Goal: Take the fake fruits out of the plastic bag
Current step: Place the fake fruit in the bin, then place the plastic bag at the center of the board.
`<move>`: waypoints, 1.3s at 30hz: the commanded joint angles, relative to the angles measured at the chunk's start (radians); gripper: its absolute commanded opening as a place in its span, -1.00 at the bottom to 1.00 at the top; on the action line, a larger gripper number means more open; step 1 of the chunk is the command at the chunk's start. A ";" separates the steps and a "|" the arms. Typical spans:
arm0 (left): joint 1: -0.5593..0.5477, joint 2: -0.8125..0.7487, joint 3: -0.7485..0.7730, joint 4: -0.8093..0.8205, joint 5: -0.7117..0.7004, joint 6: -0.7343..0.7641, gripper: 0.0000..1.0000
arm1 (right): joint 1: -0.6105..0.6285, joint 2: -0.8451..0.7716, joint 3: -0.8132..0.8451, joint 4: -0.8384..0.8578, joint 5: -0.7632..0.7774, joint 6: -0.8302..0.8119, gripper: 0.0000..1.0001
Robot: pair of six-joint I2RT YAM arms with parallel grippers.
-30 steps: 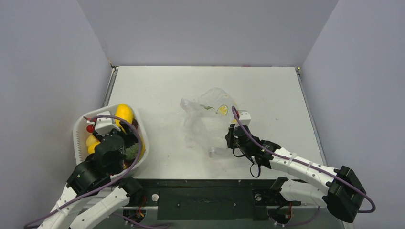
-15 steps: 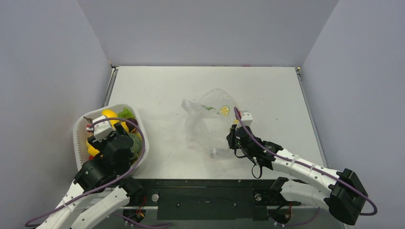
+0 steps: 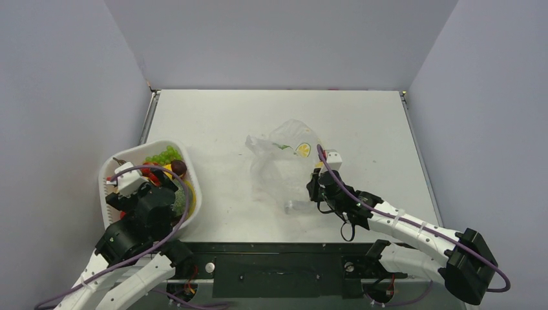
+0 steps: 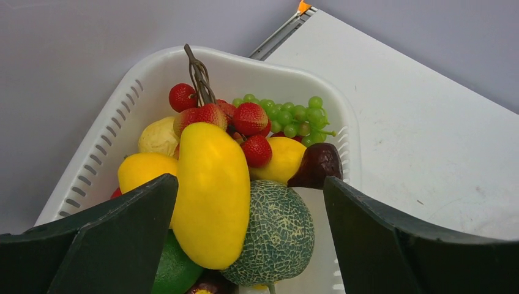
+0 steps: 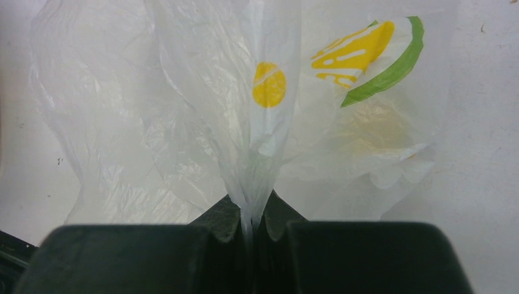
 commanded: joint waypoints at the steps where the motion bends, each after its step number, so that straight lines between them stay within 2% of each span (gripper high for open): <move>1: 0.005 -0.029 0.024 -0.003 -0.018 -0.007 0.78 | -0.005 0.006 0.025 0.025 0.001 0.002 -1.00; 6: 0.004 -0.063 0.031 0.050 0.022 0.048 0.86 | -0.006 0.020 0.033 0.028 0.004 -0.006 -1.00; 11: 0.005 -0.086 0.010 0.194 0.211 0.183 0.91 | -0.020 0.035 0.073 0.020 0.010 -0.024 -1.00; 16: 0.003 -0.048 0.004 0.281 0.381 0.216 0.92 | -0.061 0.075 0.168 -0.026 0.048 -0.061 -1.00; 21: 0.004 0.033 0.015 0.327 0.532 0.260 0.92 | -0.183 0.140 0.334 -0.127 0.106 -0.074 -1.00; 30: 0.004 0.059 0.003 0.375 0.731 0.285 0.95 | -0.525 0.348 0.631 -0.220 0.134 -0.062 -0.99; 31: 0.004 0.054 0.002 0.381 0.744 0.283 0.95 | -0.544 0.394 0.652 -0.223 0.146 -0.071 -0.98; 34: 0.004 0.047 0.000 0.387 0.793 0.271 0.94 | -0.619 0.488 0.757 -0.231 0.175 -0.096 -0.73; 39: 0.004 0.034 0.010 0.374 0.839 0.256 0.94 | -0.634 0.670 0.875 -0.279 0.172 -0.152 -0.44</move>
